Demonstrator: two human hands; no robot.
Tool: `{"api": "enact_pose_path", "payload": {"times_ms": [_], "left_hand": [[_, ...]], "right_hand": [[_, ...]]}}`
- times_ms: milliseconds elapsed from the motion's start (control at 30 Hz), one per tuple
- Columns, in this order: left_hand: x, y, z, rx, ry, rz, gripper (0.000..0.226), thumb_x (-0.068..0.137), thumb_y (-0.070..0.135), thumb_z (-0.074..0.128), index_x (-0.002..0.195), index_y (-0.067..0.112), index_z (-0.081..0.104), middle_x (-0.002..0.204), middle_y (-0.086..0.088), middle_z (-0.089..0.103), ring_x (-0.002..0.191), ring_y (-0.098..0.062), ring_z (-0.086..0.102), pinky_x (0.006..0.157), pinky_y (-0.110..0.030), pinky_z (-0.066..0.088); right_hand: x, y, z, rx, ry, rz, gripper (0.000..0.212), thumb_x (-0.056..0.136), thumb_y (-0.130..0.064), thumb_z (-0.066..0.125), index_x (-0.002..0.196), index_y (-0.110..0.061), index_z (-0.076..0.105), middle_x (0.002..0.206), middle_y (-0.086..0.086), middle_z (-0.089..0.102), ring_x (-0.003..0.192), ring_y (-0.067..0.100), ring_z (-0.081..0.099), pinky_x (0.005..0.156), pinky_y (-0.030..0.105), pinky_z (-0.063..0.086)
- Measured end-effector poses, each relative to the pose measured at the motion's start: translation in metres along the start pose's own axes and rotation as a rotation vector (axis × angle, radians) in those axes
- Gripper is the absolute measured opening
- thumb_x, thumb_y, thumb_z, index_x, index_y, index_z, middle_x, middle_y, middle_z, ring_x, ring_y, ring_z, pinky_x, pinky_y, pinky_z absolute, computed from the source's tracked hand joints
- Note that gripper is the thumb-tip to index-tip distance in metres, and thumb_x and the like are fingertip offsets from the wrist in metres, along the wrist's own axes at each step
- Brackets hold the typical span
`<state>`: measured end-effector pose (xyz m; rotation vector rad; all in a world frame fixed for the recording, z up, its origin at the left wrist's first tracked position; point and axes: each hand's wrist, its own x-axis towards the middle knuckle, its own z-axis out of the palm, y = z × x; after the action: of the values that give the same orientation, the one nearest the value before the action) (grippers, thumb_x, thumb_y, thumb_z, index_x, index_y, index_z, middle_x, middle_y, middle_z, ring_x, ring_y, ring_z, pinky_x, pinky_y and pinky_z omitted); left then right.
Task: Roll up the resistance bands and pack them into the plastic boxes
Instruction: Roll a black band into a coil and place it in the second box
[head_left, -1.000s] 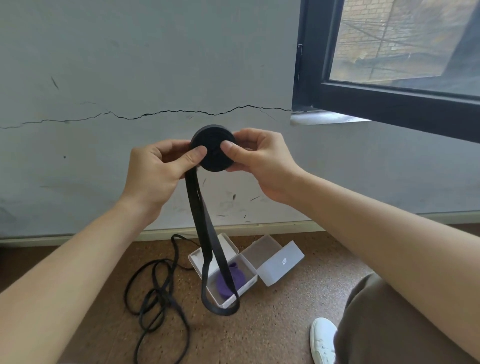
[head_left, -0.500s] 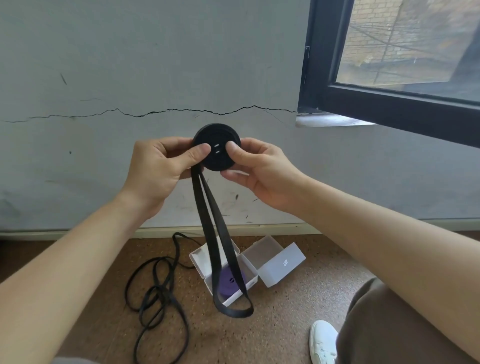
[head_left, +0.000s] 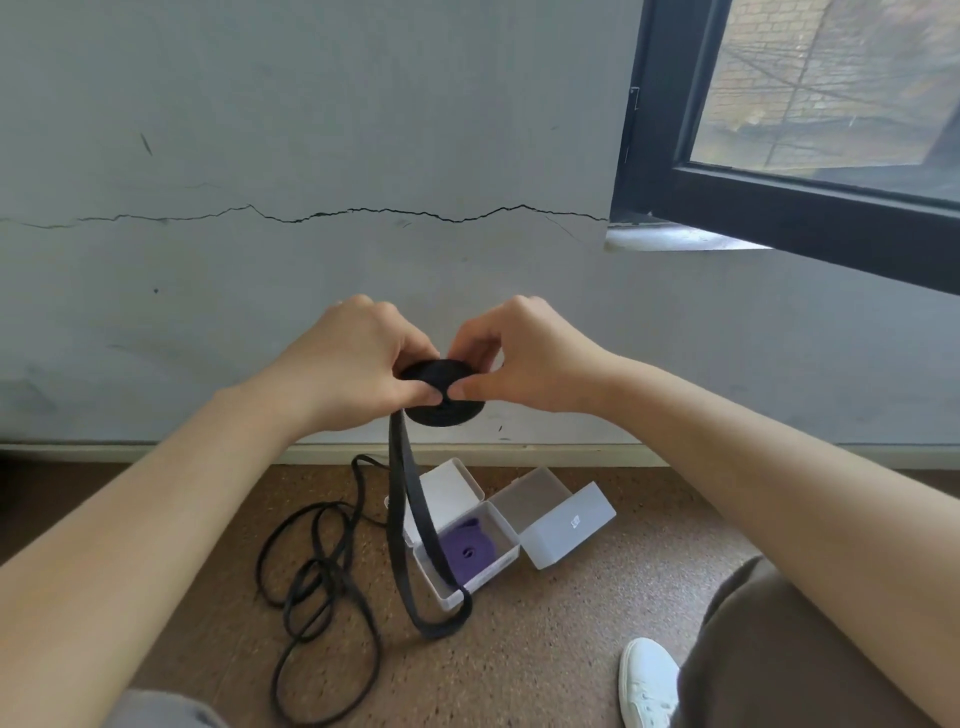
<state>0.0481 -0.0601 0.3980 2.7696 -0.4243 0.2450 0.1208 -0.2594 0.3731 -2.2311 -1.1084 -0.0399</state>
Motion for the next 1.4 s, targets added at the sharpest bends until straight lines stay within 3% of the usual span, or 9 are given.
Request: {"api": "enact_pose_path", "payload": {"times_ms": [100, 200, 267, 400, 500, 667, 900, 1167, 1400], "left_hand": [[0.003, 0.003, 0.001, 0.063, 0.004, 0.007, 0.013, 0.077, 0.032, 0.084, 0.09, 0.028, 0.083, 0.068, 0.005, 0.073, 0.068, -0.016, 0.067, 0.062, -0.031, 0.049], [0.006, 0.004, 0.005, 0.114, -0.033, 0.011, 0.019, 0.073, 0.04, 0.08, 0.084, 0.025, 0.082, 0.062, 0.0, 0.068, 0.063, -0.018, 0.062, 0.053, -0.027, 0.038], [0.005, 0.003, 0.005, 0.045, -0.027, -0.03, 0.028, 0.065, 0.047, 0.077, 0.085, 0.028, 0.083, 0.063, 0.004, 0.071, 0.065, -0.014, 0.065, 0.057, -0.028, 0.045], [0.001, 0.0, 0.001, -0.259, 0.09, -0.11, 0.026, 0.067, 0.03, 0.093, 0.091, 0.026, 0.084, 0.077, 0.01, 0.078, 0.075, -0.004, 0.075, 0.08, -0.034, 0.062], [0.0, -0.003, 0.0, -0.31, 0.123, -0.126, 0.027, 0.07, 0.024, 0.092, 0.096, 0.024, 0.083, 0.08, 0.01, 0.079, 0.075, 0.0, 0.074, 0.08, -0.029, 0.062], [-0.001, -0.009, 0.002, -0.337, 0.126, -0.159, 0.028, 0.071, 0.023, 0.092, 0.097, 0.023, 0.082, 0.083, 0.008, 0.079, 0.077, -0.003, 0.075, 0.084, -0.031, 0.061], [-0.004, -0.018, 0.004, -0.506, 0.073, -0.233, 0.024, 0.073, 0.019, 0.088, 0.096, 0.019, 0.08, 0.088, 0.006, 0.08, 0.086, -0.012, 0.076, 0.092, -0.044, 0.059], [0.0, -0.008, 0.012, -0.867, 0.339, -0.27, 0.033, 0.067, 0.024, 0.084, 0.098, 0.014, 0.077, 0.091, -0.002, 0.08, 0.088, -0.021, 0.077, 0.083, -0.038, 0.063], [0.003, -0.003, 0.01, -0.958, 0.442, -0.235, 0.029, 0.069, 0.023, 0.082, 0.097, 0.014, 0.077, 0.093, -0.003, 0.08, 0.092, -0.024, 0.077, 0.081, -0.034, 0.063]], "right_hand": [[0.003, -0.001, 0.005, -0.143, -0.044, -0.029, 0.022, 0.083, -0.028, 0.082, 0.104, -0.02, 0.079, 0.086, -0.002, 0.075, 0.079, 0.015, 0.067, 0.078, 0.038, 0.058], [0.004, -0.003, 0.01, -0.203, -0.084, -0.047, 0.02, 0.084, -0.029, 0.08, 0.1, -0.018, 0.08, 0.082, 0.002, 0.073, 0.077, 0.022, 0.063, 0.075, 0.041, 0.055], [0.005, -0.001, 0.011, -0.193, -0.081, -0.033, 0.019, 0.083, -0.028, 0.081, 0.099, -0.017, 0.08, 0.081, 0.003, 0.073, 0.077, 0.023, 0.064, 0.075, 0.042, 0.056], [0.007, 0.008, 0.002, -0.041, -0.035, 0.058, 0.02, 0.083, -0.024, 0.083, 0.1, -0.013, 0.079, 0.084, 0.004, 0.077, 0.075, 0.018, 0.072, 0.076, 0.042, 0.061], [0.004, 0.009, -0.004, 0.077, -0.008, 0.101, 0.022, 0.085, -0.019, 0.082, 0.103, -0.007, 0.078, 0.087, 0.007, 0.078, 0.07, 0.016, 0.075, 0.072, 0.034, 0.063], [0.003, 0.014, -0.007, 0.182, 0.013, 0.173, 0.019, 0.086, -0.019, 0.08, 0.103, -0.009, 0.078, 0.087, 0.007, 0.078, 0.072, 0.017, 0.076, 0.074, 0.042, 0.064], [0.001, 0.012, -0.012, 0.406, 0.132, 0.166, 0.017, 0.089, -0.008, 0.076, 0.105, -0.005, 0.075, 0.09, 0.006, 0.078, 0.077, 0.012, 0.075, 0.067, 0.02, 0.058], [0.0, 0.007, -0.006, 0.834, 0.285, 0.197, 0.022, 0.093, -0.003, 0.07, 0.114, 0.001, 0.071, 0.107, 0.021, 0.075, 0.096, 0.029, 0.076, 0.076, 0.028, 0.062], [0.001, 0.001, -0.004, 1.129, 0.271, 0.258, 0.027, 0.095, -0.004, 0.067, 0.119, 0.005, 0.068, 0.118, 0.022, 0.072, 0.105, 0.03, 0.074, 0.077, 0.027, 0.062]]}}
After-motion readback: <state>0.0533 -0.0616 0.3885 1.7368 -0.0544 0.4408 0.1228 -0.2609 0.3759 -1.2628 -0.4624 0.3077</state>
